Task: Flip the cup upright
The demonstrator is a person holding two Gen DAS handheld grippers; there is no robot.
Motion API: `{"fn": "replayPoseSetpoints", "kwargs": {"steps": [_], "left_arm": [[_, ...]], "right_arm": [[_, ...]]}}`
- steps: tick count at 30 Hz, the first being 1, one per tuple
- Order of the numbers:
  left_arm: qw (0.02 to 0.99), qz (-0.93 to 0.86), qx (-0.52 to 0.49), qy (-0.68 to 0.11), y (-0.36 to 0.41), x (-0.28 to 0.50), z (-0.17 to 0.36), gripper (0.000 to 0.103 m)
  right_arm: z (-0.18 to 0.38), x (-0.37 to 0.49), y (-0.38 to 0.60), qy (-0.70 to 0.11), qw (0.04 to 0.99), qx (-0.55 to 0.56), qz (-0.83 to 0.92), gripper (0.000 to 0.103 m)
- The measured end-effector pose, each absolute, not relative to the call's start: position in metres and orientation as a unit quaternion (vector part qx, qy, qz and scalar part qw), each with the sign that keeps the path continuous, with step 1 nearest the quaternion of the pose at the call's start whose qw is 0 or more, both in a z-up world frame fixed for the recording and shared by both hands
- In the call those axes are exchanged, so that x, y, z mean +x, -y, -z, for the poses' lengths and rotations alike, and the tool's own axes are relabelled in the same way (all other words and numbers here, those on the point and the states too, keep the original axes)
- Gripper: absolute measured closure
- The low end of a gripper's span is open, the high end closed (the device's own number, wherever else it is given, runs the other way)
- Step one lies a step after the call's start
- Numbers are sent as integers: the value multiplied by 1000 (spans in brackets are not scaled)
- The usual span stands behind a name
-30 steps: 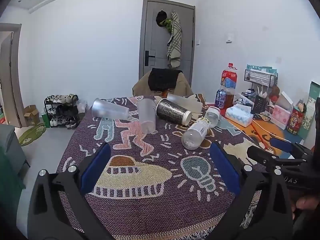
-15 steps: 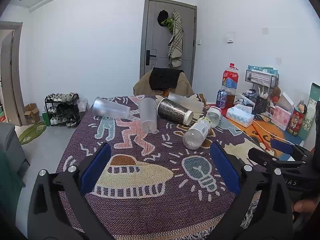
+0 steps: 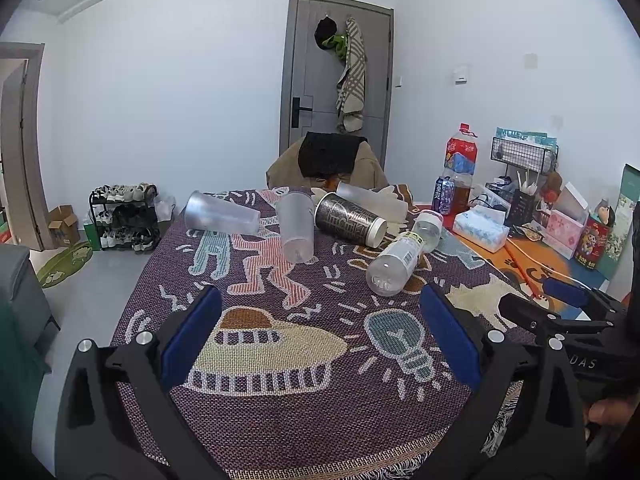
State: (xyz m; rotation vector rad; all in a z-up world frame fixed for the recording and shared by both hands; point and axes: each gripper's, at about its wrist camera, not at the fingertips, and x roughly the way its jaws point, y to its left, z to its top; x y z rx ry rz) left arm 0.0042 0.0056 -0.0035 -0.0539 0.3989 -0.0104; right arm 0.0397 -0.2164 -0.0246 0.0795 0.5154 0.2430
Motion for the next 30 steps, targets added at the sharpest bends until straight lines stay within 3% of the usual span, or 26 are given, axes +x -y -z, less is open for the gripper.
{"fn": "replayPoseSetpoints", "kwargs": {"steps": [30], "left_arm": [[980,16,-19,-199,-4,1,0,5]], "right_arm": [[23,40,219,-256,958,43,-120,7]]}}
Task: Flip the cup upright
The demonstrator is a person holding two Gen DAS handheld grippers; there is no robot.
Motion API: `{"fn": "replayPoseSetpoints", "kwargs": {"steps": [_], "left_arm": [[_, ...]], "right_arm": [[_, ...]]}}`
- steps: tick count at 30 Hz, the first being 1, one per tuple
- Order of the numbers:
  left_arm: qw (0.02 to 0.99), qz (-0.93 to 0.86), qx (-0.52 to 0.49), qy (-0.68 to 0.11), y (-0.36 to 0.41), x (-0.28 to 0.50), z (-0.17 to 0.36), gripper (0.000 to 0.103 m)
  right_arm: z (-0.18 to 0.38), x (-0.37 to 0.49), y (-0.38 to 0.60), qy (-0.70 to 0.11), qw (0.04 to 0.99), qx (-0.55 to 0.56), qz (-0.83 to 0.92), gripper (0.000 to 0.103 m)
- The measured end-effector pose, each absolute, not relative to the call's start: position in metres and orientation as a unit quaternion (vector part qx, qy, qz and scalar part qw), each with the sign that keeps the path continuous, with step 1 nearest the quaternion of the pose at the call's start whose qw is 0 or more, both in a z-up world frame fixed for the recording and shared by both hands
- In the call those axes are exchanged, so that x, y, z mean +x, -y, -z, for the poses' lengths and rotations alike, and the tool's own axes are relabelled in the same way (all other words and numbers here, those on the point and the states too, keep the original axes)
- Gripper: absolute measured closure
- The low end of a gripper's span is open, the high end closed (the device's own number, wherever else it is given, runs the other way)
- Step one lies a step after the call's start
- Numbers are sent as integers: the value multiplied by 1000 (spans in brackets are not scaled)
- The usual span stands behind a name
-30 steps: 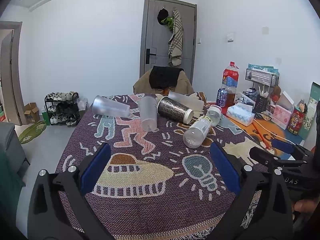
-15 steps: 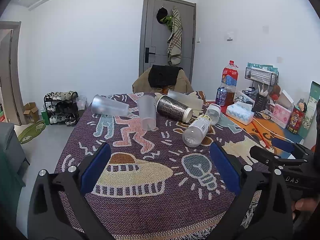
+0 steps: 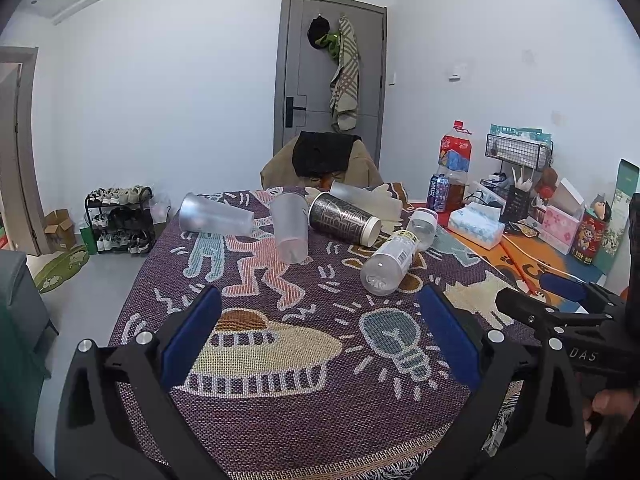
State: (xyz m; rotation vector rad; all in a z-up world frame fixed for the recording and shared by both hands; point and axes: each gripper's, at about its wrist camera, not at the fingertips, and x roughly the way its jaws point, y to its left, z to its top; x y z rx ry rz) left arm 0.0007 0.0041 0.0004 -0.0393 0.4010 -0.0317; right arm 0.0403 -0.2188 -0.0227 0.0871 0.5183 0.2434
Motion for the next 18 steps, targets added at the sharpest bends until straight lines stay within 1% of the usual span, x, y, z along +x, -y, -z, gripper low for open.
{"fn": "replayPoseSetpoints", "kwargs": {"steps": [10,18], "left_arm": [[979,21,-22,-202,-3,5,-1,5],[975,34,-17,-217,-6,27,-4,5]], "right_arm": [[21,42,220,-258,957,45,-121,7],[22,65,225,-273,951,70,-127,7]]}}
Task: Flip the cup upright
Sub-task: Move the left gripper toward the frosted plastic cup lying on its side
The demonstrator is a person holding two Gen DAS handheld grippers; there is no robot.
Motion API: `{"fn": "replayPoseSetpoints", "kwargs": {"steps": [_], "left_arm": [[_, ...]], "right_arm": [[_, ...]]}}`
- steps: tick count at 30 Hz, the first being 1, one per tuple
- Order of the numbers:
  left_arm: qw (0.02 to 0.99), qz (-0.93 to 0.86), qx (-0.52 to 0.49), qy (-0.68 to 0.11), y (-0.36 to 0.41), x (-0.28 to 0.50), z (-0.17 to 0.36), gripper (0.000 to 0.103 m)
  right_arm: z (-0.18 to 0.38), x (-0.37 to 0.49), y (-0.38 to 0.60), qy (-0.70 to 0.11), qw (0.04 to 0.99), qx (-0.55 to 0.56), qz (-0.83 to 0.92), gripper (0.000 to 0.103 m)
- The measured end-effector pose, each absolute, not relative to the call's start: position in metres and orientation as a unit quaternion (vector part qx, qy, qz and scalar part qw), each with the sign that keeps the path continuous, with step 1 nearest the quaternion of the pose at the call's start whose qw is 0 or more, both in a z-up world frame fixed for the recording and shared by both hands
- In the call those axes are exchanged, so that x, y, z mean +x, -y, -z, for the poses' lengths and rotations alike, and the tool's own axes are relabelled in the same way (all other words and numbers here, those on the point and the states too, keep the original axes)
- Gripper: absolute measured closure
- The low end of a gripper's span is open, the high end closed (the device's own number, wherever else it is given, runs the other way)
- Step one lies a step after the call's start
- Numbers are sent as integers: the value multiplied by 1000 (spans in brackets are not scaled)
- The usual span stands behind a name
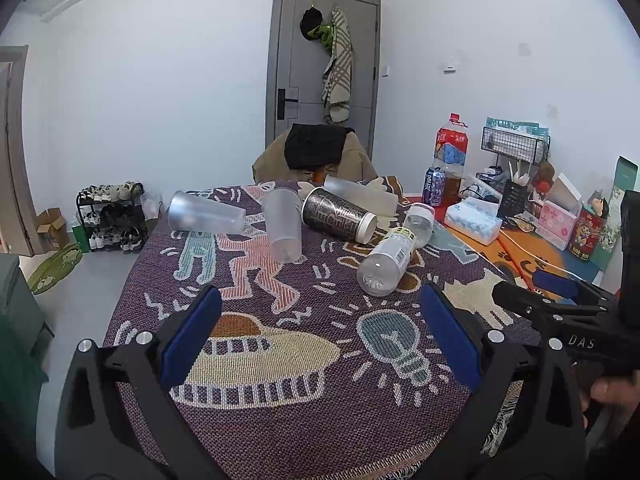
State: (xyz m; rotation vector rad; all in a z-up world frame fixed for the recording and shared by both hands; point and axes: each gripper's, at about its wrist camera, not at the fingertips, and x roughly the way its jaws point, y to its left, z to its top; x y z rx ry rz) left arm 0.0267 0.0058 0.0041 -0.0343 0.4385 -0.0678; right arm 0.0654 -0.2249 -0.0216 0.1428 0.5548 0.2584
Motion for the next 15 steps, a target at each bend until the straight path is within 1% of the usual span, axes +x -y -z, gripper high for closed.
{"fn": "replayPoseSetpoints", "kwargs": {"steps": [6,15], "left_arm": [[970,47,-14,-237,-12,59,-11,5],[962,57,-10,-268,-17,119,-24,5]], "right_arm": [[16,95,232,-280,946,101,-132,7],[8,143,240,-294,939,114,-135,9]]}}
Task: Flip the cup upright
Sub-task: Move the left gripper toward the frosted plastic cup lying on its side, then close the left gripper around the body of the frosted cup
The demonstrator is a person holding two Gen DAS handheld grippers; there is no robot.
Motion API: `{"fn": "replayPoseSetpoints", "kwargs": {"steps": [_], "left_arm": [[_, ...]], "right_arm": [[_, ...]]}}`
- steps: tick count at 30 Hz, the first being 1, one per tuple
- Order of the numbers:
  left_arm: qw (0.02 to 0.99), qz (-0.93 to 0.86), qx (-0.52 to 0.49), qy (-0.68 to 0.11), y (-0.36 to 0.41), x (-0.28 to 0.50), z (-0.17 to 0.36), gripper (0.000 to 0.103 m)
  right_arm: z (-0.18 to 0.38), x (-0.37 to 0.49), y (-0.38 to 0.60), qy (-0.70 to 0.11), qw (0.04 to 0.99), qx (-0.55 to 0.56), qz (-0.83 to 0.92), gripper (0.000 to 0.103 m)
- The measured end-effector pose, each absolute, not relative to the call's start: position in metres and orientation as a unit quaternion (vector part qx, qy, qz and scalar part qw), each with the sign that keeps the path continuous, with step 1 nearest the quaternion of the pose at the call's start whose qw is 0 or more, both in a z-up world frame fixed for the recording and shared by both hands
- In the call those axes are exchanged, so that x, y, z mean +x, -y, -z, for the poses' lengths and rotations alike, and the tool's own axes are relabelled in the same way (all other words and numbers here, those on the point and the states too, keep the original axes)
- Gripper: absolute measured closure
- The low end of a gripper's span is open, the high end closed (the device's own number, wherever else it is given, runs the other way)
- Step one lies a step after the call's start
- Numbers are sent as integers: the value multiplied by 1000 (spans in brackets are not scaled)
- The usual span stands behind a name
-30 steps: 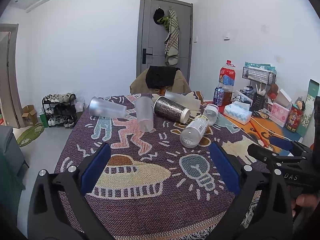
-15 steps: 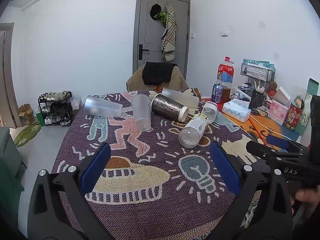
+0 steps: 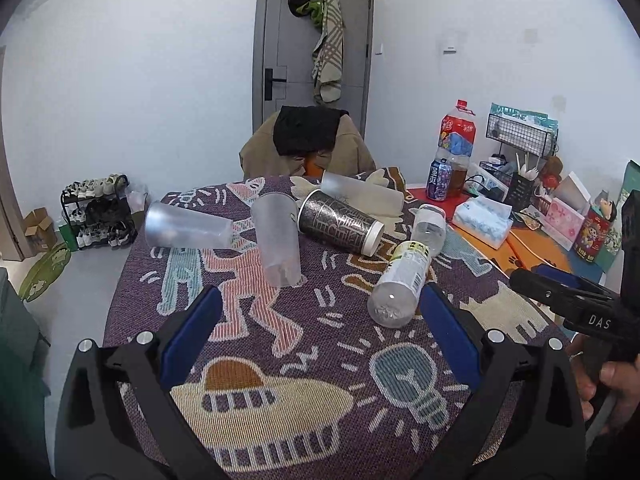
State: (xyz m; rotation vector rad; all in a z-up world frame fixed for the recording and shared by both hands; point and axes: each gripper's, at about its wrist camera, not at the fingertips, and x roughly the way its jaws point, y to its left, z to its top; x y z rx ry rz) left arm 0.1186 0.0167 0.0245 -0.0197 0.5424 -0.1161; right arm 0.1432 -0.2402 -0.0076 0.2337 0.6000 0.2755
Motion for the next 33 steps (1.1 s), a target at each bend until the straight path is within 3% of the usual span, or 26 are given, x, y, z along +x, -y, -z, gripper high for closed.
{"fn": "replayPoseSetpoints", "kwargs": {"steps": [11,17,28,33], "left_arm": [[947,67,-6,-315,-28,194,-32,5],[932,68,-12,-356,-35,237,-24,10],[898,64,-50,-433,-53,319,7,11],[879,62,-65,-469,-58,352,31,16]], "right_arm": [[12,199,251,-317,932,123,-126,9],[20,223,256,-329,926,136,-123,7],[33,263,250,-351,920,127,-119,7],[45,289,242,-367,915,123,-113,7]]}}
